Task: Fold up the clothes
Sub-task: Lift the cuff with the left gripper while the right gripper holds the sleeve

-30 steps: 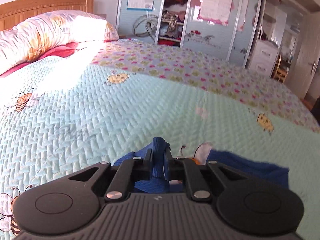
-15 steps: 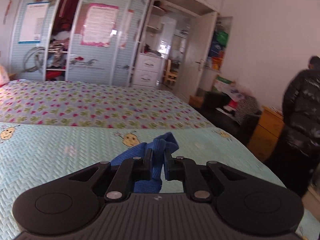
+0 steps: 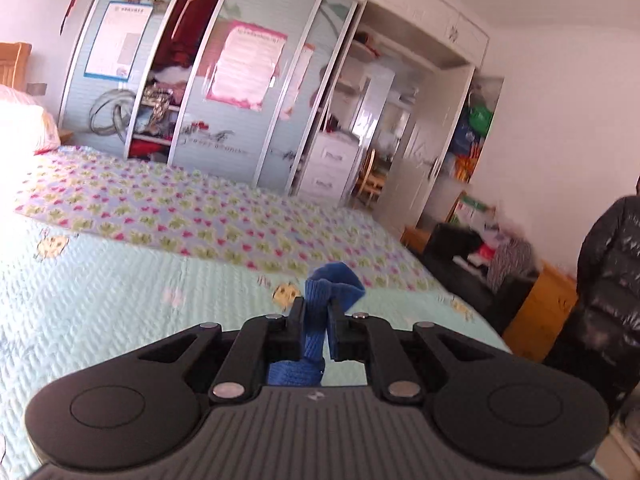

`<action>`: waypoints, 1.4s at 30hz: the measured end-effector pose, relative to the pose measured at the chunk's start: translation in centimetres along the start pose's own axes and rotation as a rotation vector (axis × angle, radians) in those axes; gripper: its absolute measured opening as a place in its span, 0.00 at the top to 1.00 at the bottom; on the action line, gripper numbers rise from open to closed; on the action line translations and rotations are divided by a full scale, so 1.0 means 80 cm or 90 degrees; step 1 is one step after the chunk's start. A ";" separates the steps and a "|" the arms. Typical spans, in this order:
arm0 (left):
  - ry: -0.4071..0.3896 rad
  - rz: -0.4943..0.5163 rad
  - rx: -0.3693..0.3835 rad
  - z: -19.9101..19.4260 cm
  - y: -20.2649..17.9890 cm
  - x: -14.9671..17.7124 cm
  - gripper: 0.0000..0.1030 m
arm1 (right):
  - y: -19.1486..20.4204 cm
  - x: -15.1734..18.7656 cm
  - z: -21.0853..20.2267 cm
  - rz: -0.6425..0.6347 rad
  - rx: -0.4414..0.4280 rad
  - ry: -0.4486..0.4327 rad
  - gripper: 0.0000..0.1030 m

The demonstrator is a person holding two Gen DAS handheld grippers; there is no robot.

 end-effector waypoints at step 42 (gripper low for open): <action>-0.027 -0.078 -0.235 0.053 0.169 -0.078 0.89 | 0.048 -0.014 0.149 -0.223 0.262 0.243 0.83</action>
Point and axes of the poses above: each gripper's, at about its wrist camera, not at the fingertips, and z roughly the way its jaws point, y to its left, x to its underside, the point moved 3 cm from there along z, roughly the way its jaws point, and after that the axes turned 8 degrees about -z, right-handed, at the moved point
